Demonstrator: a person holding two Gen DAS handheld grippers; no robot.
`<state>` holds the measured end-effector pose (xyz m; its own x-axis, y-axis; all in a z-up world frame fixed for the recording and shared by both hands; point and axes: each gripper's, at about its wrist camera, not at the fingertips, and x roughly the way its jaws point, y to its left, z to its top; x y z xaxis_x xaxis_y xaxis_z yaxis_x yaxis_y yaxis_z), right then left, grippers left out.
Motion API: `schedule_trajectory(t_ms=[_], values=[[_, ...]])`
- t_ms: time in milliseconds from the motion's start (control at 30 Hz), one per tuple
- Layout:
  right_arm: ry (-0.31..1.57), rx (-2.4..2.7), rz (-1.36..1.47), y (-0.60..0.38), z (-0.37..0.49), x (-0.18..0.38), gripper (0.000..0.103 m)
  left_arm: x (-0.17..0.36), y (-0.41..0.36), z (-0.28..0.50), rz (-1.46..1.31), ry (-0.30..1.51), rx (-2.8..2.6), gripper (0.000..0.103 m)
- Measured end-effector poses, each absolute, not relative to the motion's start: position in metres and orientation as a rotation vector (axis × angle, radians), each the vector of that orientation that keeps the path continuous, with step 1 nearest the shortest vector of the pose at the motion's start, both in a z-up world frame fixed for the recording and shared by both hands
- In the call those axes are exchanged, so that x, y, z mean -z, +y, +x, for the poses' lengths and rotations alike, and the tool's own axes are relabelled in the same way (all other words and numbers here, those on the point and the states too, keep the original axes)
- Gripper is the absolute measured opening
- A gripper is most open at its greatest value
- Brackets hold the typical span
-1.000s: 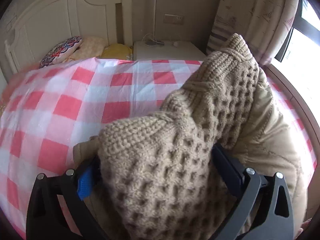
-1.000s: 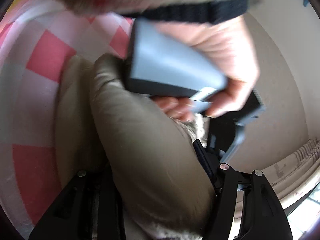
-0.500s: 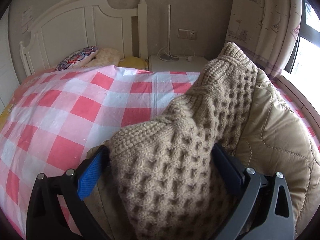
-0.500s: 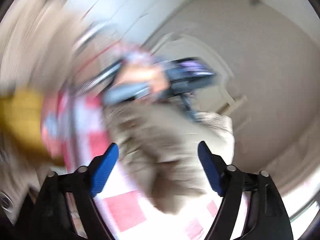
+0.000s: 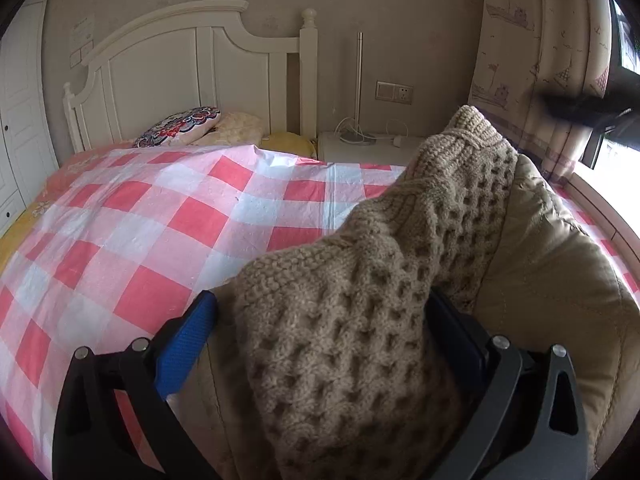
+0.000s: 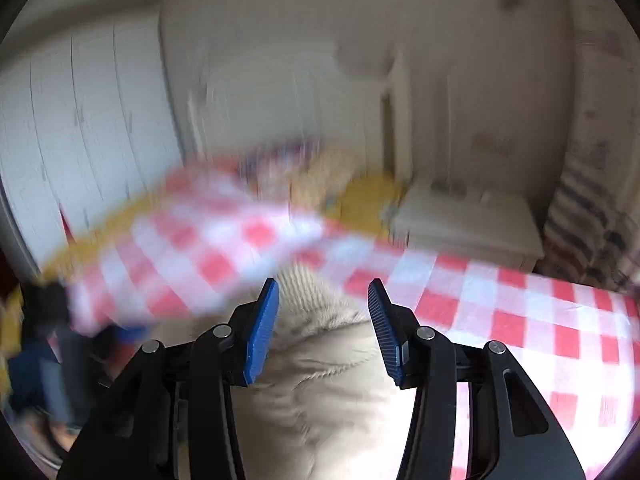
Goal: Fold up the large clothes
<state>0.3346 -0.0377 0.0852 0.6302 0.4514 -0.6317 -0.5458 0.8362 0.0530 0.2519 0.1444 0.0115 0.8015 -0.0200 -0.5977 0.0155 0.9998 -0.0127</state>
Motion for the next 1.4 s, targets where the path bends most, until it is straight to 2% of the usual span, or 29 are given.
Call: schedule_trajectory(t_ms=[67,100,167,233,367,467,567,633,700,767,800,833,900,1100,1133,1200,1233,1267,1333,1400], values=[[0.868,-0.502,-0.352,-0.003,0.362,-0.021,0.047,-0.01,0.147,0.253,-0.008,0.642,-0.018,0.101],[0.882,-0.494,-0.361,0.001,0.368,-0.003,0.048,-0.008,0.149,0.254,-0.005,0.653,-0.052,0.101],[0.903,-0.501,-0.308,-0.003,0.376,-0.005,0.048,-0.003,0.157,0.258,-0.049,0.68,-0.035,0.101],[0.892,-0.49,-0.373,0.002,0.372,-0.008,0.048,-0.002,0.161,0.26,-0.075,0.69,-0.018,0.101],[0.891,-0.489,-0.375,0.002,0.364,-0.003,0.048,-0.008,0.154,0.258,-0.021,0.694,-0.065,0.101],[0.885,-0.484,-0.379,0.0,0.37,-0.001,0.048,-0.042,0.143,0.237,0.095,0.656,-0.175,0.101],[0.879,-0.476,-0.369,-0.005,0.364,0.002,0.048,-0.087,0.14,0.192,0.037,0.513,-0.145,0.101],[0.874,-0.468,-0.368,-0.003,0.367,0.008,0.048,-0.097,0.138,0.177,-0.001,0.489,-0.083,0.101],[0.869,-0.458,-0.369,-0.002,0.367,0.007,0.048,-0.081,0.127,0.187,0.088,0.524,-0.112,0.101],[0.858,-0.436,-0.369,-0.002,0.366,0.005,0.048,-0.033,0.119,0.217,0.198,0.632,-0.171,0.101],[0.842,-0.404,-0.383,-0.002,0.365,0.004,0.048,-0.012,0.124,0.226,0.164,0.662,-0.133,0.101],[0.833,-0.382,-0.401,-0.001,0.365,0.004,0.048,0.001,0.146,0.232,-0.007,0.685,-0.071,0.101],[0.819,-0.381,-0.402,-0.001,0.362,0.002,0.048,0.003,0.163,0.234,-0.109,0.738,-0.033,0.101],[0.777,-0.403,-0.333,-0.013,0.339,-0.031,0.049,0.0,0.154,0.219,-0.042,0.686,-0.093,0.101],[0.759,-0.431,-0.278,-0.021,0.329,-0.041,0.051,0.001,0.156,0.217,-0.052,0.682,-0.093,0.101],[0.696,-0.499,-0.161,-0.043,0.3,-0.064,0.067,0.002,0.159,0.214,-0.06,0.675,-0.092,0.101],[0.659,-0.512,-0.133,-0.052,0.283,-0.073,0.081,0.002,0.159,0.214,-0.059,0.674,-0.093,0.101],[0.613,-0.537,-0.125,-0.06,0.262,-0.082,0.085,0.002,0.158,0.214,-0.057,0.674,-0.094,0.101],[0.555,-0.574,-0.164,-0.064,0.231,-0.083,0.085,0.001,0.157,0.217,-0.06,0.672,-0.095,0.101],[0.592,-0.583,-0.242,-0.057,0.216,-0.06,0.085,0.001,0.156,0.218,-0.062,0.67,-0.096,0.101]])
